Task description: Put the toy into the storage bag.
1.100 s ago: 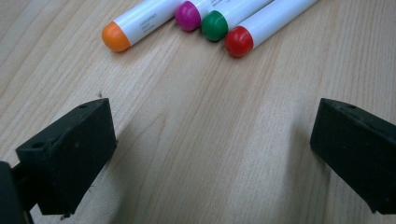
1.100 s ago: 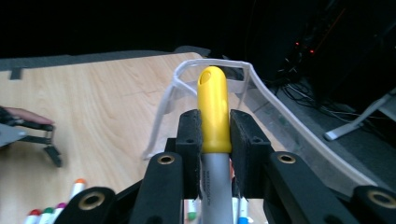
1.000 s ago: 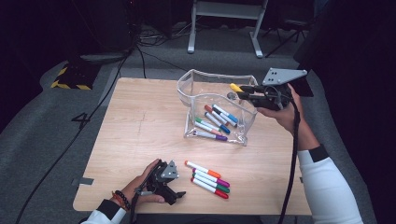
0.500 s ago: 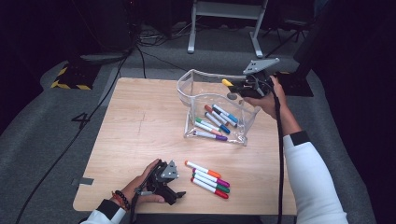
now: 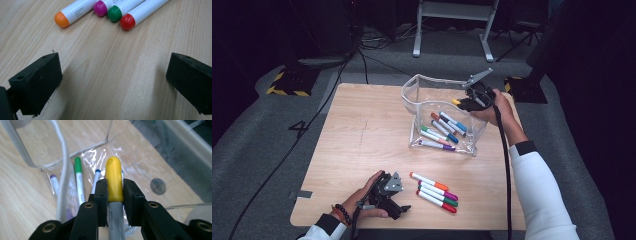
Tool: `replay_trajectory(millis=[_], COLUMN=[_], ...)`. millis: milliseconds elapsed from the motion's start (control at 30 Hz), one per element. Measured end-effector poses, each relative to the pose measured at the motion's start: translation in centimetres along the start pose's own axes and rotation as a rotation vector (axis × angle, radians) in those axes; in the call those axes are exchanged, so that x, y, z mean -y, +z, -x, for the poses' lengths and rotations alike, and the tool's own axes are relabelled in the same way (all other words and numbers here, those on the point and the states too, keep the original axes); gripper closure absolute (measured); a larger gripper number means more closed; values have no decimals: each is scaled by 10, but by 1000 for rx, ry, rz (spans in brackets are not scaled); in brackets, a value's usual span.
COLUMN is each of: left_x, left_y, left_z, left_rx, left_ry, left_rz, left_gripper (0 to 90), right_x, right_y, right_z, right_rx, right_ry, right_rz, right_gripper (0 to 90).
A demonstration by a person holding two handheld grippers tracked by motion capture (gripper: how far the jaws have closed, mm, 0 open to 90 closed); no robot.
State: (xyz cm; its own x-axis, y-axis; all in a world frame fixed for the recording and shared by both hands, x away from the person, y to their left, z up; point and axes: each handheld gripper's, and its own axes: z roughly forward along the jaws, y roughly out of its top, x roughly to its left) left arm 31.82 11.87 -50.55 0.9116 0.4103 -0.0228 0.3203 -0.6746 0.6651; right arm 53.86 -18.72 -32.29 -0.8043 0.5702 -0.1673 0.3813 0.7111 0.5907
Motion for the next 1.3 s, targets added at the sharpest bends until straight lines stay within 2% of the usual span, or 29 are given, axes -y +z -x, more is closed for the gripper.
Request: replay_trajectory(millis=[33,100,133,167,200,333,400,467,667,767,800,900,967,1033,1100,1133,1300], left_x=[0,0,0,0,0,0,0,0,0,0,0,0,0,0,0,0,0], left_y=[0,0,0,0,0,0,0,0,0,0,0,0,0,0,0,0,0], left_z=[0,0,0,0,0,0,0,0,0,0,0,0,0,0,0,0,0], left_rx=[0,0,0,0,0,0,0,0,0,0,0,0,0,0,0,0,0], left_ry=[0,0,0,0,0,0,0,0,0,0,0,0,0,0,0,0,0], left_rz=[0,0,0,0,0,0,0,0,0,0,0,0,0,0,0,-1,0], left_gripper=[5,5,5,5,5,5,5,6,6,6,6,6,6,6,6,6,6], right_x=[0,-1,-2,-2,-4,-6,-7,-7,-4,-2,1,6,10,16,22,26,49], right_y=[1,3,4,4,6,8,7,6,-4,-11,-20,-34,-44,-55,-64,-69,-88], right_z=[-1,-2,-3,-3,-7,-13,-14,-13,-8,-6,-4,-2,-2,-3,-6,-8,-24], right_rx=[-14,-7,-27,-27,-66,-114,-85,-85,-48,-35,-16,2,-6,15,3,13,0], right_ry=[-4,-10,-11,-11,-37,-58,-64,-56,-34,-29,-20,-1,8,13,20,16,-3], right_rz=[-15,-45,-67,-67,-101,-139,-133,-129,-65,-33,3,48,96,137,177,193,266], right_gripper=[745,744,744,744,743,709,655,626,529,517,493,468,464,445,420,412,407])
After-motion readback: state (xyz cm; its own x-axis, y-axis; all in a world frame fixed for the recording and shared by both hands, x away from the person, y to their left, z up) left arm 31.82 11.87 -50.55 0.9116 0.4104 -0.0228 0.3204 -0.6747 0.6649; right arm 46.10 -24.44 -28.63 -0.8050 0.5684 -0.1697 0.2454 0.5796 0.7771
